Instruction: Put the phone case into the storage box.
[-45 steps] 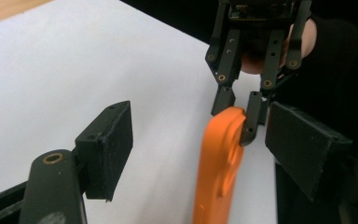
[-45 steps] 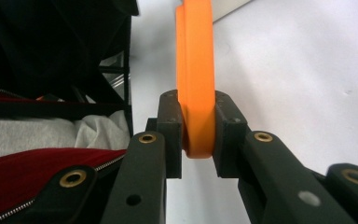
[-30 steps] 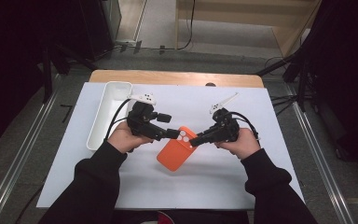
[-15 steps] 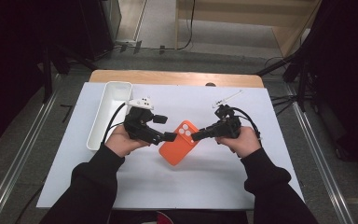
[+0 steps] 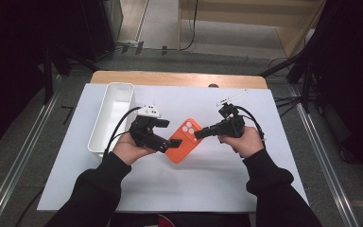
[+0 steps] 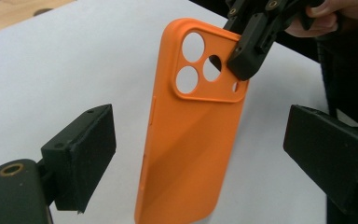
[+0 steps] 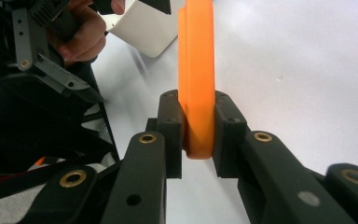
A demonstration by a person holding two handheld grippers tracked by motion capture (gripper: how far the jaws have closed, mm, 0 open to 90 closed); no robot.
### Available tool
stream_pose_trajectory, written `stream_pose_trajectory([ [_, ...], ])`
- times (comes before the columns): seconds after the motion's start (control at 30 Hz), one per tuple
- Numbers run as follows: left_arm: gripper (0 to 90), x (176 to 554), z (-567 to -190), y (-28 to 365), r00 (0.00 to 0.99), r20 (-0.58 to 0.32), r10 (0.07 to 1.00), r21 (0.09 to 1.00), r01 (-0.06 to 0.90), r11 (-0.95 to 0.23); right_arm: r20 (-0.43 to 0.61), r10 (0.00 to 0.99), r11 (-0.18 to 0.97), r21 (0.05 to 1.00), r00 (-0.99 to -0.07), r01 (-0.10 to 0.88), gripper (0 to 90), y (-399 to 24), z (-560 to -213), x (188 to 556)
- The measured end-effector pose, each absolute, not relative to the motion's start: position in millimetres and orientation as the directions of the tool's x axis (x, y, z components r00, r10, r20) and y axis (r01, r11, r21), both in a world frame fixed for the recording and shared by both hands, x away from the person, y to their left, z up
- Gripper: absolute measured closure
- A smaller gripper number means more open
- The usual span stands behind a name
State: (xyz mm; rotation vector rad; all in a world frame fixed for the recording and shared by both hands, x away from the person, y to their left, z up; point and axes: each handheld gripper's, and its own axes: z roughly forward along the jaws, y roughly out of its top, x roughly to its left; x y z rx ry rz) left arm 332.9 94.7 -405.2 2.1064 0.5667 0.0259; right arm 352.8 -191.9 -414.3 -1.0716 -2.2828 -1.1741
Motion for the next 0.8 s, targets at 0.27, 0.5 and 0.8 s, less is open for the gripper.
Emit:
stream_pose_trajectory([
  [0.27,9.1,331,-409,91,0.894,-0.154,0.420,0.804,0.361,-0.472,0.618,0.471,0.349,0.525,-0.630,0.776,75.1,-194,-414,354],
  [0.5,9.1,330,-413,87,0.894,-0.124,0.430,0.804,0.345,-0.485,0.635,0.479,0.335,0.507,-0.607,0.794,75.1,-193,-413,353],
  [0.8,9.1,331,-418,81,0.897,-0.108,0.429,0.794,0.337,-0.506,0.643,0.486,0.341,0.484,-0.592,0.806,75.1,-187,-415,353],
])
